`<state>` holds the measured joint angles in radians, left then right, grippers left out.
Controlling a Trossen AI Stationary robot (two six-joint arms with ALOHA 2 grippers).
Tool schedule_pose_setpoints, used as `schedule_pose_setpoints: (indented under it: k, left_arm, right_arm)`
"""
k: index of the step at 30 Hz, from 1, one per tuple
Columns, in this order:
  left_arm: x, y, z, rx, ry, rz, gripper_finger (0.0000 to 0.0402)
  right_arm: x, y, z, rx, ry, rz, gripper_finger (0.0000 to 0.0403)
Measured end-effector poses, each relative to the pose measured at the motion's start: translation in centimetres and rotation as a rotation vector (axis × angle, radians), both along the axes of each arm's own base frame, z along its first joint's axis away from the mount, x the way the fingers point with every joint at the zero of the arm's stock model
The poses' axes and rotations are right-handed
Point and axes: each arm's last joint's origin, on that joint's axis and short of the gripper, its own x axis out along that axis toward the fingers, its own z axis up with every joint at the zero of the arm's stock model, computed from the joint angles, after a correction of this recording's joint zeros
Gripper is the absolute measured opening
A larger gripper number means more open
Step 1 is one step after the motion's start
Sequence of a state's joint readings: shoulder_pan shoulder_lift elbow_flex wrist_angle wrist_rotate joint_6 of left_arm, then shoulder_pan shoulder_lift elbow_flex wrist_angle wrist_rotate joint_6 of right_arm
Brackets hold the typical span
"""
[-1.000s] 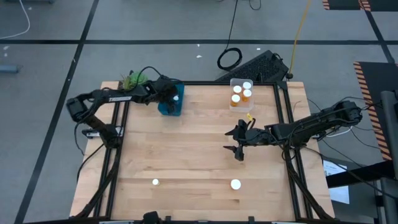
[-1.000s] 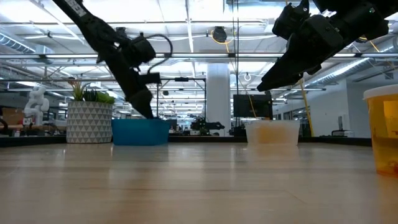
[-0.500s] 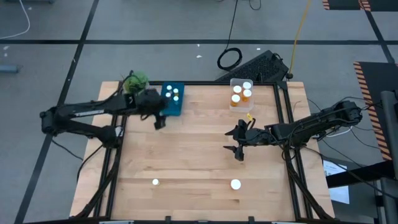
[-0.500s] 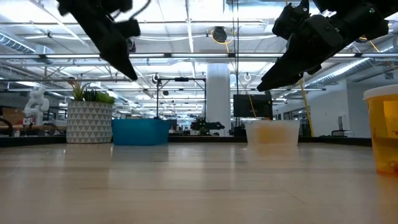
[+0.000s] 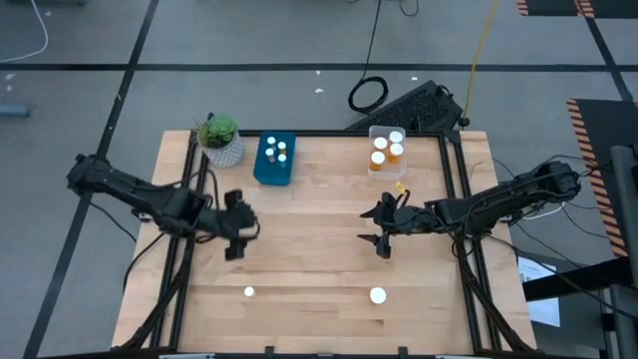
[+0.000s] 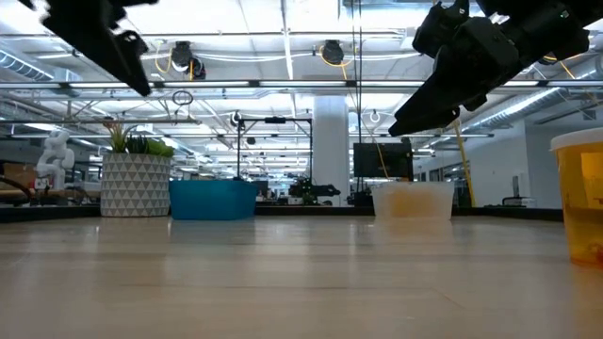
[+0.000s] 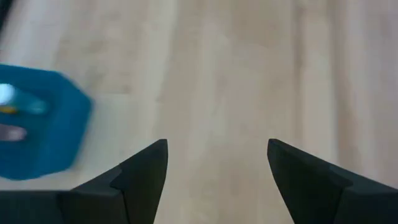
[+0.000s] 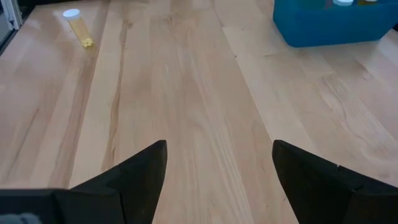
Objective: Pick and place medicine bottles into bin by pill shape (circle, oval)
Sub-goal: Put the yellow bottled tablets into the blue bin
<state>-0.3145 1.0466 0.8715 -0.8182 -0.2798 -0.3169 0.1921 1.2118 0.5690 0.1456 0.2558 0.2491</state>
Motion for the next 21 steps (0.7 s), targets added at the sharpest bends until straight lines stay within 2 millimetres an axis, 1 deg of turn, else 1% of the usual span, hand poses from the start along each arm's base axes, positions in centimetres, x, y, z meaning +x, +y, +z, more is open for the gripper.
schedule_pose_setpoints:
  k: [5,9,12,17,21]
  left_arm:
    - [-0.7,-3.4,-0.3,-0.067,0.009,-0.066,0.028]
    - [-0.8,-6.0,-0.9,-0.089,0.056,-0.106,0.0279]
    - [-0.4,-8.1,-0.7,-0.11,0.072,-0.148,0.0269]
    - [0.7,-11.4,-0.5,-0.113,0.153,-0.192,0.0235]
    - [1.5,-13.4,-1.3,-0.094,0.229,-0.187,0.022]
  right_arm:
    - [0.1,0.0,0.1,-0.005,-0.008,0.002,0.0283]
    - [0.1,-0.1,0.1,-0.014,-0.007,0.005,0.0283]
    - [0.1,-0.1,0.1,-0.018,-0.006,0.007,0.0283]
    - [0.1,-0.1,0.1,-0.018,-0.007,0.007,0.0283]
    - [0.1,-0.1,0.1,-0.018,-0.006,0.008,0.0283]
